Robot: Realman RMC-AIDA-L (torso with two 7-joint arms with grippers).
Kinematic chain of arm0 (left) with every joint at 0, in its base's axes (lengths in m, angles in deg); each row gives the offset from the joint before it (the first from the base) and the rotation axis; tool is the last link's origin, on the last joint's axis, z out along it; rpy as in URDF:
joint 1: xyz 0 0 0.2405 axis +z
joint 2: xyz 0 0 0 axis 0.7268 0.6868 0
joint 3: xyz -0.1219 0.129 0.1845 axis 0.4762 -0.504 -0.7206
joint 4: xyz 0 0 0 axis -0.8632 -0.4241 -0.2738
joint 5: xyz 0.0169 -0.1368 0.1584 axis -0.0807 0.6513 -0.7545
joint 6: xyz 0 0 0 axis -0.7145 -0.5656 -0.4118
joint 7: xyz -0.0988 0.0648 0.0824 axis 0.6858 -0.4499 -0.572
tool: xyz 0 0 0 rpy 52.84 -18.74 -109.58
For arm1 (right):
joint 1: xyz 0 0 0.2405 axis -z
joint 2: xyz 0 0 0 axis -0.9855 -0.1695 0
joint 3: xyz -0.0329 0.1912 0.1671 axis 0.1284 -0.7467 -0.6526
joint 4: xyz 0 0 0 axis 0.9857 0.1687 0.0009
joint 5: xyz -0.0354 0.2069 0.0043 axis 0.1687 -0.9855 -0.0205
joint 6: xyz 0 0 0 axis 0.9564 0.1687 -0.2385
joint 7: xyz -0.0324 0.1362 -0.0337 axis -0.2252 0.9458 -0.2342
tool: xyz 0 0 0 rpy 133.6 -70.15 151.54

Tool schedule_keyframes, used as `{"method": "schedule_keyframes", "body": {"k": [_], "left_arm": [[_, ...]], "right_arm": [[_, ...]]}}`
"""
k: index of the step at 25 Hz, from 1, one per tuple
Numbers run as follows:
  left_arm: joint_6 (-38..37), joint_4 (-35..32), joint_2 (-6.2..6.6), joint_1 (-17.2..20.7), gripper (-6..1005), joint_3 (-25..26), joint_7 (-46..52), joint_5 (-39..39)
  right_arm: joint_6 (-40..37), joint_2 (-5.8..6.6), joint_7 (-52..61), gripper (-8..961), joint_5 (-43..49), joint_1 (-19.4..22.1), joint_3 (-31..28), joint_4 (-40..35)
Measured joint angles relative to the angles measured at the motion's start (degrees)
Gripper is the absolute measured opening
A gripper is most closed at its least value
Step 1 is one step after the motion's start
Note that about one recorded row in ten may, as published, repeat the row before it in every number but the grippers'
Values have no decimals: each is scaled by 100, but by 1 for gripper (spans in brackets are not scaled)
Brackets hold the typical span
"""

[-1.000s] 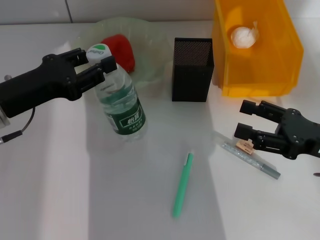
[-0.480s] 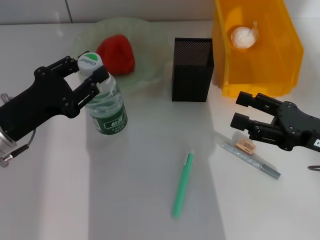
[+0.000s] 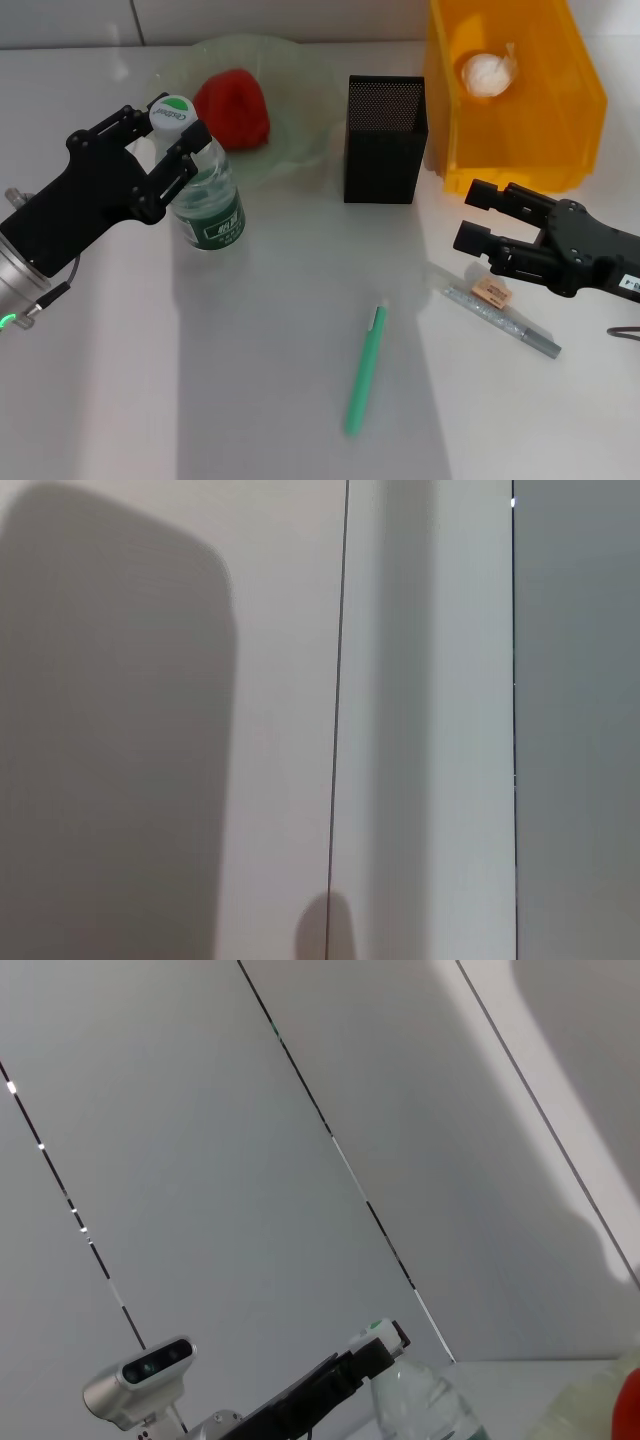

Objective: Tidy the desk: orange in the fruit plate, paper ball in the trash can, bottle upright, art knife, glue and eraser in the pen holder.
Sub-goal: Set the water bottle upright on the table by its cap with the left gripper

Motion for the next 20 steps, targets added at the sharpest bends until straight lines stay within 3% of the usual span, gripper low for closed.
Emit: {"method": "schedule_keyframes", "body": {"k": [18,20], "left_arm": [[-15,601,-27,-160,464,136,-519,159],[-40,606,-28,-141,523,137,-520,200]], "right_arm": [[70,11,-203,851,-52,-66,0,220],[70,10,-203,851,-52,-67,1,220]]}}
